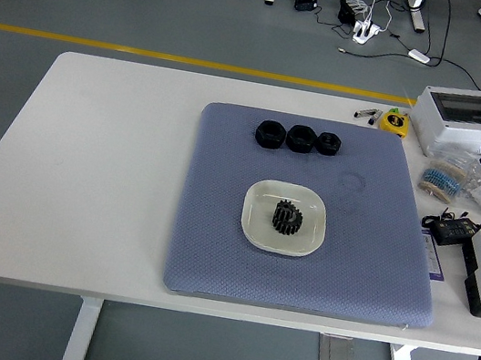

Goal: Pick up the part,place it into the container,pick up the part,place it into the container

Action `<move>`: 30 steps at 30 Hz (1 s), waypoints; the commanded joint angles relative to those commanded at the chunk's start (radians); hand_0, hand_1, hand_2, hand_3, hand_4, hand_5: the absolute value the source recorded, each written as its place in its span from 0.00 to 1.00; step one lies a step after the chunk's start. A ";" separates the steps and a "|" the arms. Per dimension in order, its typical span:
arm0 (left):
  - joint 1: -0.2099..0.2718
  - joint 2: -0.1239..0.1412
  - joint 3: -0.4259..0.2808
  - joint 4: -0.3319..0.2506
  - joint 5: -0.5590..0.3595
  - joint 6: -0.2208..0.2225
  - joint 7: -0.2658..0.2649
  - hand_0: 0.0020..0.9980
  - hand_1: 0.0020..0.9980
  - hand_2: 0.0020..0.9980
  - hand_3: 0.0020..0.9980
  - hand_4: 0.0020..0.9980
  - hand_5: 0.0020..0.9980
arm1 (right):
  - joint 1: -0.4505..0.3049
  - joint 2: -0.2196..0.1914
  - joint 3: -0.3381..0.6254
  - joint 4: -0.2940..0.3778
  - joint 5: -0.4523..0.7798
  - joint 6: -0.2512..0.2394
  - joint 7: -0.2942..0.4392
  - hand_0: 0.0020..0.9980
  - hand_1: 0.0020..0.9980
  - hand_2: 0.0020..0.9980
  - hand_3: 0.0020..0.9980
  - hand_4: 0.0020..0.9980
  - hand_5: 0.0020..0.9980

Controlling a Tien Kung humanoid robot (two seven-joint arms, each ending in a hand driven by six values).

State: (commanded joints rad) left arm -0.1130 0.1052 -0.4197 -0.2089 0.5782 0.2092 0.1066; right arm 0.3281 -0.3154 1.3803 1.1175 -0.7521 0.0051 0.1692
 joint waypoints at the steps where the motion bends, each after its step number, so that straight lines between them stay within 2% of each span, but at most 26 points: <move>1: -0.001 0.000 0.000 0.000 0.001 0.000 0.000 0.74 0.75 0.78 0.69 0.73 0.68 | -0.018 0.006 0.012 0.012 -0.009 0.003 -0.002 0.96 0.87 0.89 0.91 1.00 1.00; 8: -0.002 -0.001 -0.006 0.000 0.017 -0.002 0.004 0.73 0.75 0.78 0.69 0.73 0.68 | -0.130 0.057 0.099 0.100 -0.060 0.023 -0.019 0.96 0.87 0.88 0.91 1.00 1.00; 12: 0.001 0.000 -0.011 0.000 0.026 -0.003 0.006 0.73 0.75 0.78 0.69 0.73 0.68 | -0.159 0.063 0.113 0.127 -0.089 0.020 -0.021 0.96 0.87 0.88 0.91 1.00 1.00; 30: 0.005 0.001 -0.024 0.000 0.050 -0.004 0.011 0.73 0.75 0.78 0.69 0.73 0.69 | -0.183 0.070 0.118 0.144 -0.109 0.017 -0.033 0.96 0.87 0.88 0.91 1.00 1.00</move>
State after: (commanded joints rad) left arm -0.1080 0.1059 -0.4436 -0.2084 0.6283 0.2048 0.1173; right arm 0.1456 -0.2458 1.4984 1.2619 -0.8613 0.0222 0.1367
